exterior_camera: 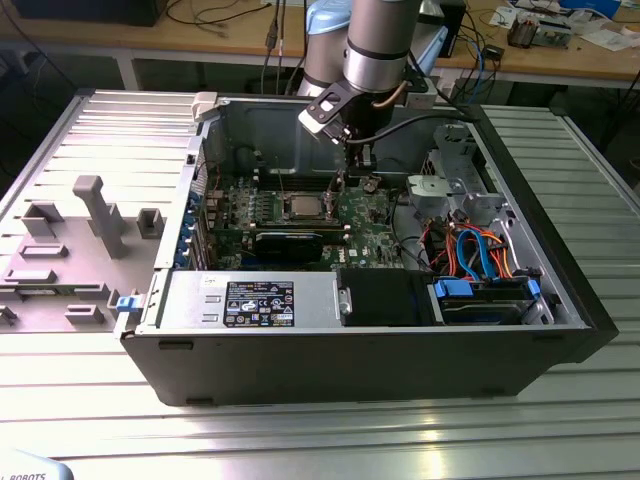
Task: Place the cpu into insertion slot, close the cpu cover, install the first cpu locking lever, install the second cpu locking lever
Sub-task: 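Close the cpu cover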
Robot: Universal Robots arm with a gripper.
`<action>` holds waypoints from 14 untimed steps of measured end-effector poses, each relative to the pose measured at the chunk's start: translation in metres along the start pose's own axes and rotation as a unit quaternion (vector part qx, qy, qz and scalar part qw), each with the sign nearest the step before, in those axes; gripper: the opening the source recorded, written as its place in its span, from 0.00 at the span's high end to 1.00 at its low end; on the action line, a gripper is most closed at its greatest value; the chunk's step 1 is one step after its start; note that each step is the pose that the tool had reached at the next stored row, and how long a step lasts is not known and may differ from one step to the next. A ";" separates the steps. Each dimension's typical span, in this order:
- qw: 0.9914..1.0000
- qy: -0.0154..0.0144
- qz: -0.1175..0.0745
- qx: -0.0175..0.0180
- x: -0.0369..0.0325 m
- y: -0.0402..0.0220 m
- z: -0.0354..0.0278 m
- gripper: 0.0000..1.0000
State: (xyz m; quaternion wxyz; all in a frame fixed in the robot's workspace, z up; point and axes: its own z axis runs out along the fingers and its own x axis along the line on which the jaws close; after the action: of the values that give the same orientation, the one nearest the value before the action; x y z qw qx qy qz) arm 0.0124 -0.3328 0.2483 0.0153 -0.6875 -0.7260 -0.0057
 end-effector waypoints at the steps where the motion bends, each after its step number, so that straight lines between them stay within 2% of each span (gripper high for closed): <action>1: 1.000 0.000 0.000 0.000 0.0000 -0.0006 0.0000 0.89; 14: 1.000 0.000 0.000 0.000 0.0003 -0.0054 0.0002 0.89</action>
State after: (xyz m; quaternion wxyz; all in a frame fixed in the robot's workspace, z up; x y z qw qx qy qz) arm 0.0070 -0.3328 0.2482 0.0153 -0.6875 -0.7260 -0.0056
